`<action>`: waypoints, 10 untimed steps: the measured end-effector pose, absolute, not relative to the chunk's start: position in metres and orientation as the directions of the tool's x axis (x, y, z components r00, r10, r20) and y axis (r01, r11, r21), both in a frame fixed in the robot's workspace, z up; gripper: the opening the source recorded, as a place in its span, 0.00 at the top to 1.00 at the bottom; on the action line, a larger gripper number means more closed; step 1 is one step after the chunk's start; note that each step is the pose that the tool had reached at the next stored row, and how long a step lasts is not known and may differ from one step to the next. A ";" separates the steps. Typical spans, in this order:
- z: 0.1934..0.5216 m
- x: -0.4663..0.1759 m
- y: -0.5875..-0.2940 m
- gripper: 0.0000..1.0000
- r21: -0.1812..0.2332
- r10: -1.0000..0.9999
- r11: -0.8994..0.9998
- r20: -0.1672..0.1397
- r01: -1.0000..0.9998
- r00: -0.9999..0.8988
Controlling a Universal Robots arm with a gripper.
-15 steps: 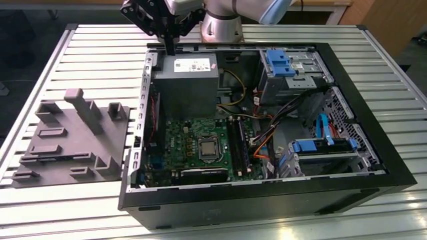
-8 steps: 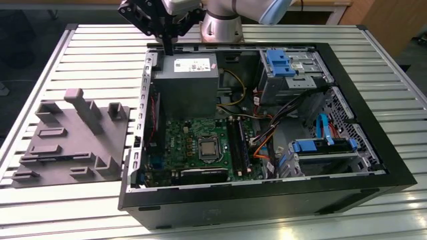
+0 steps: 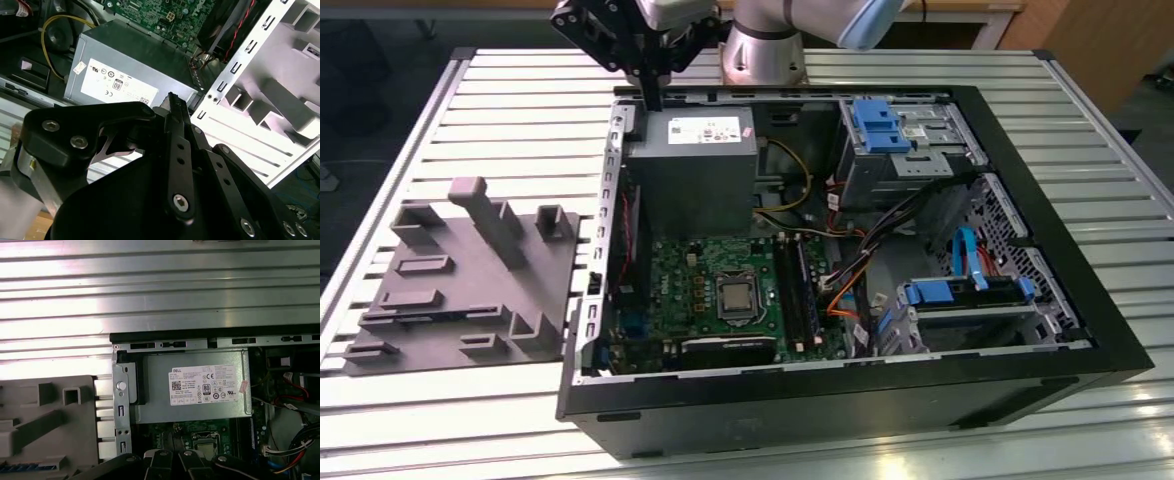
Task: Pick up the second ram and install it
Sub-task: 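Reach for the second ram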
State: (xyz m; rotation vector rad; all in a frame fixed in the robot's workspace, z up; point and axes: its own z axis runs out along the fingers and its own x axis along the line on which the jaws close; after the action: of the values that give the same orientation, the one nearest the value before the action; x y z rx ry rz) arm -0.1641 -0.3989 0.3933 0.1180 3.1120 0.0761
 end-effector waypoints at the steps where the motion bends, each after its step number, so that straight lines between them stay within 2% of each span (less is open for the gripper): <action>1: 0.393 -0.165 -0.399 0.89 0.050 0.076 0.996 -0.025 0.075 -0.997; 10: 0.393 -0.167 -0.399 0.89 0.050 0.076 0.996 -0.024 0.075 -0.997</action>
State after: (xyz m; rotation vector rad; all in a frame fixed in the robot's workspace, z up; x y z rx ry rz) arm -0.1675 -0.3989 0.3933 0.1180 3.1120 0.0766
